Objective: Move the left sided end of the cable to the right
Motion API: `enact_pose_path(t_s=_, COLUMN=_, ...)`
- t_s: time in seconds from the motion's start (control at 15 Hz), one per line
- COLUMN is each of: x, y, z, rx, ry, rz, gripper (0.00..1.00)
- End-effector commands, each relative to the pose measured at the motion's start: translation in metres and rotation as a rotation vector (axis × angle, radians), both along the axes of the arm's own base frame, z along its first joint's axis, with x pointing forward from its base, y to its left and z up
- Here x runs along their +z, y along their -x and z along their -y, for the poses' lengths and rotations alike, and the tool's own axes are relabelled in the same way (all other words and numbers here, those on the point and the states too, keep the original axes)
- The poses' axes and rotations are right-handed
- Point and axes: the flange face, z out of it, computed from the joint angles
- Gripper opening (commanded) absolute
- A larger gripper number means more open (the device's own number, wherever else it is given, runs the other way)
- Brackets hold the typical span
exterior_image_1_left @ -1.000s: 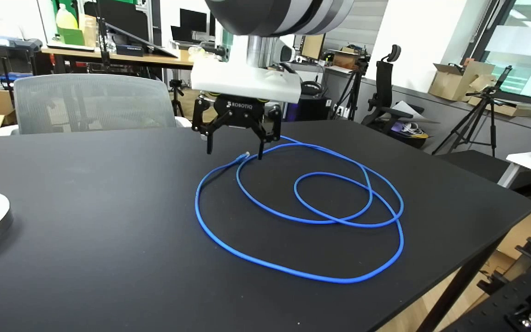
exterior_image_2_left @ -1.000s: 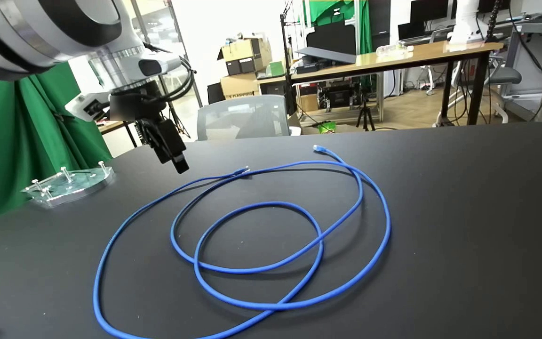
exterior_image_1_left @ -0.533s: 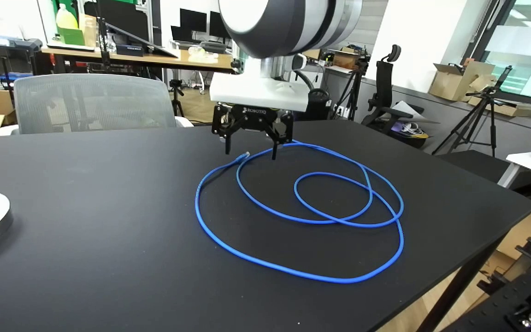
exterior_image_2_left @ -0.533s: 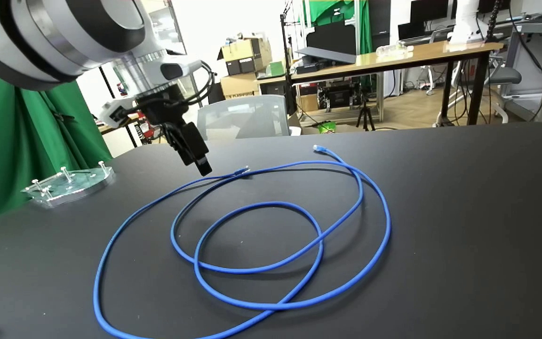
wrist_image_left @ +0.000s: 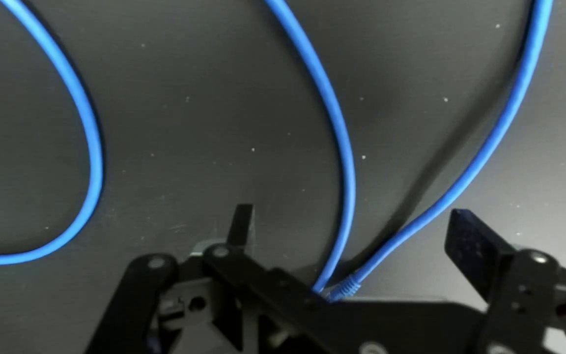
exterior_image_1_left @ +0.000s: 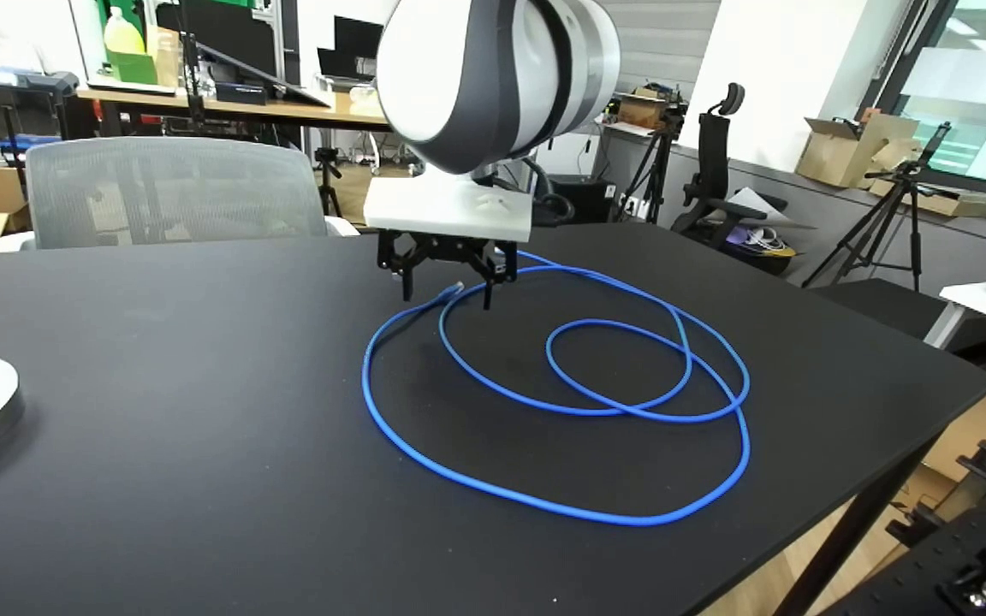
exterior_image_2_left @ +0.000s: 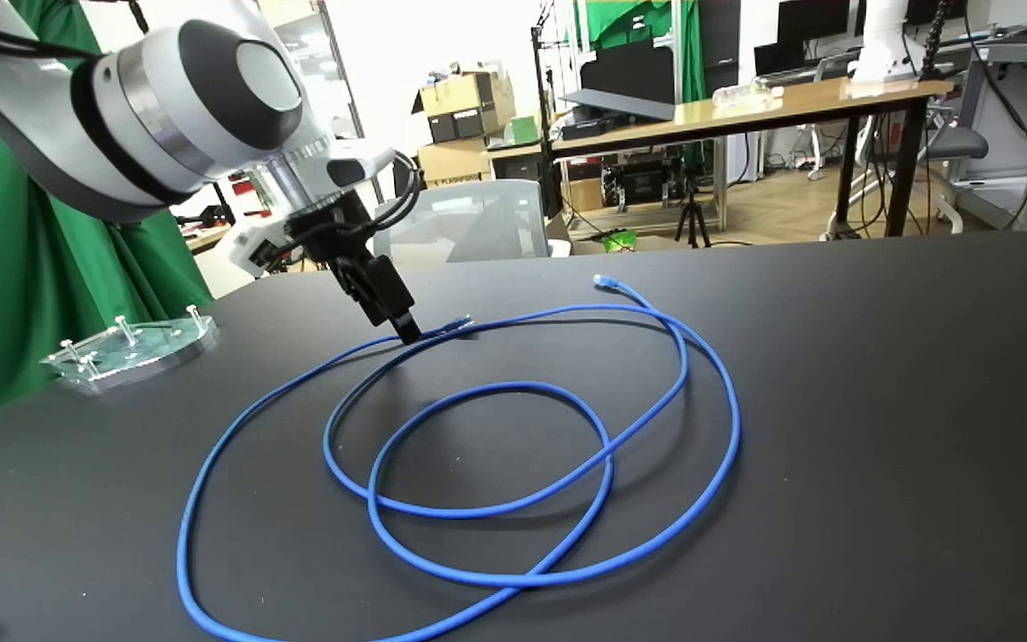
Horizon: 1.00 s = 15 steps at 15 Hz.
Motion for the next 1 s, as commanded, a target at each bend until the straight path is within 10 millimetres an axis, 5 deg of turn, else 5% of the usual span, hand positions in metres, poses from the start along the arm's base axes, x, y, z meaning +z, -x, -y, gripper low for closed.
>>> enact_pose_path(t_s=0.0, x=-0.008, y=-0.015, z=-0.02, rx=-0.005, ry=0.008, rz=0.047, gripper=1.0)
enact_pose_path(t_s=0.27, x=-0.019, y=-0.024, z=-0.034, rx=-0.001, ry=0.006, rz=0.058, gripper=1.0)
enact_pose_path(t_s=0.33, x=-0.022, y=-0.026, z=-0.036, rx=-0.007, ry=0.0, rz=0.055, gripper=0.75)
enact_pose_path(t_s=0.4, x=-0.024, y=-0.027, z=-0.037, rx=-0.012, ry=-0.001, rz=0.057, gripper=0.74)
enact_pose_path(t_s=0.93, x=-0.023, y=-0.037, z=-0.041, rx=-0.045, ry=-0.025, rz=0.074, gripper=0.18)
